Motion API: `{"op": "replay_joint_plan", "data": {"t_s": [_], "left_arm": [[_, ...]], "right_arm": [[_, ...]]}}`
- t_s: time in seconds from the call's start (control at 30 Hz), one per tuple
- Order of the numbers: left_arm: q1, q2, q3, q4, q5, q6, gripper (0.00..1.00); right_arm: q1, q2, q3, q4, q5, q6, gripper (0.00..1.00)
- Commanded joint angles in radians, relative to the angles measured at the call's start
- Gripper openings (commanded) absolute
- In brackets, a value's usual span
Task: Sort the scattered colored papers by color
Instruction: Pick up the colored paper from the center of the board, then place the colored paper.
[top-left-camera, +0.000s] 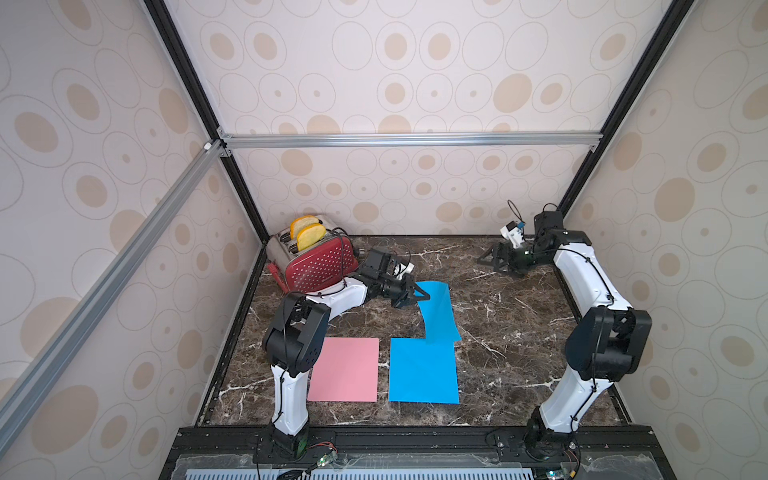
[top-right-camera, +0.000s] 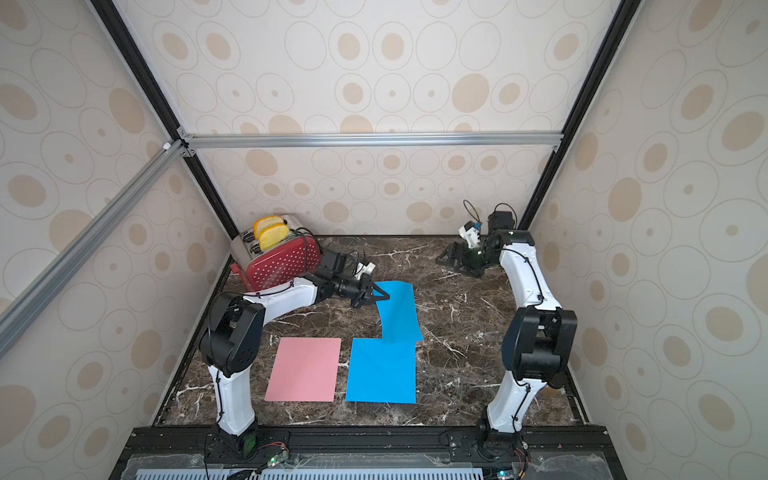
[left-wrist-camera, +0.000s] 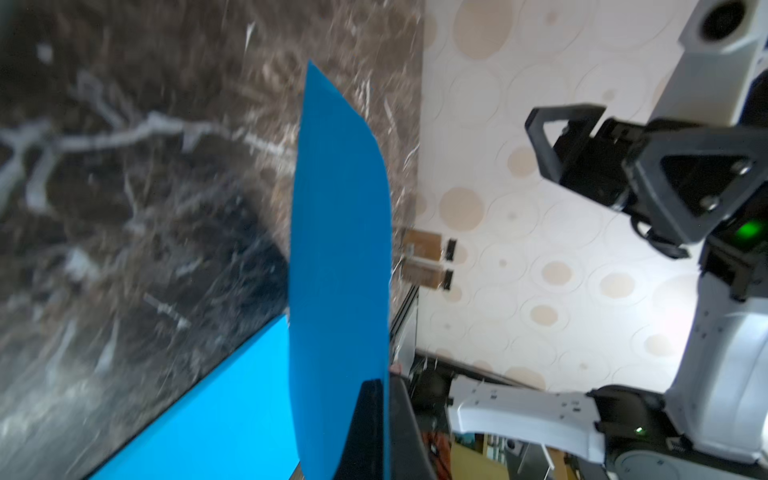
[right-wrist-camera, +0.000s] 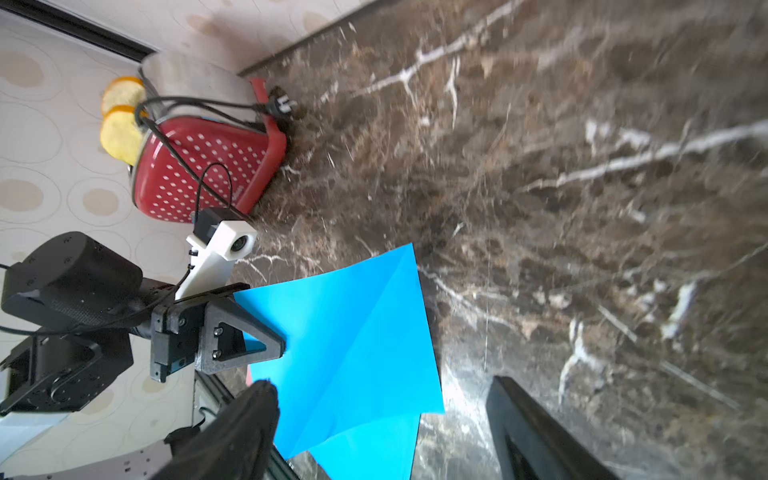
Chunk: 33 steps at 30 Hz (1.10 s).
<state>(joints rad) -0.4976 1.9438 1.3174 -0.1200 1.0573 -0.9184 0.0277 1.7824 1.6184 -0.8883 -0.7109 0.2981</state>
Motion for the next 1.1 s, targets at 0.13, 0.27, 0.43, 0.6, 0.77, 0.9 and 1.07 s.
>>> {"op": "replay_joint_plan", "data": {"t_s": [0.13, 0.27, 0.43, 0.6, 0.77, 0.9, 1.07], "left_arm": [[-0.044, -0.084, -0.112, -0.358, 0.047, 0.26, 0.0], [-0.058, -0.109, -0.136, -0.442, 0.027, 0.31, 0.0], [-0.068, -0.127, -0.162, -0.504, 0.017, 0.361, 0.0], [-0.069, -0.148, -0.18, -0.504, -0.006, 0.371, 0.0], [-0.068, -0.16, -0.184, -0.496, -0.048, 0.366, 0.0], [-0.069, -0.164, -0.19, -0.46, -0.095, 0.342, 0.0], [-0.07, -0.161, -0.201, -0.398, -0.141, 0.302, 0.0]], "right_arm": [[0.001, -0.169, -0.247, 0.162, -0.063, 0.102, 0.85], [0.009, -0.233, -0.306, 0.157, -0.074, 0.102, 0.84], [0.027, -0.291, -0.405, 0.212, -0.097, 0.163, 0.83], [0.131, -0.329, -0.525, 0.339, -0.08, 0.263, 0.8], [0.274, -0.312, -0.642, 0.469, -0.055, 0.352, 0.71], [0.331, -0.304, -0.66, 0.466, -0.032, 0.352, 0.71], [0.335, -0.313, -0.671, 0.443, -0.029, 0.334, 0.72]]}}
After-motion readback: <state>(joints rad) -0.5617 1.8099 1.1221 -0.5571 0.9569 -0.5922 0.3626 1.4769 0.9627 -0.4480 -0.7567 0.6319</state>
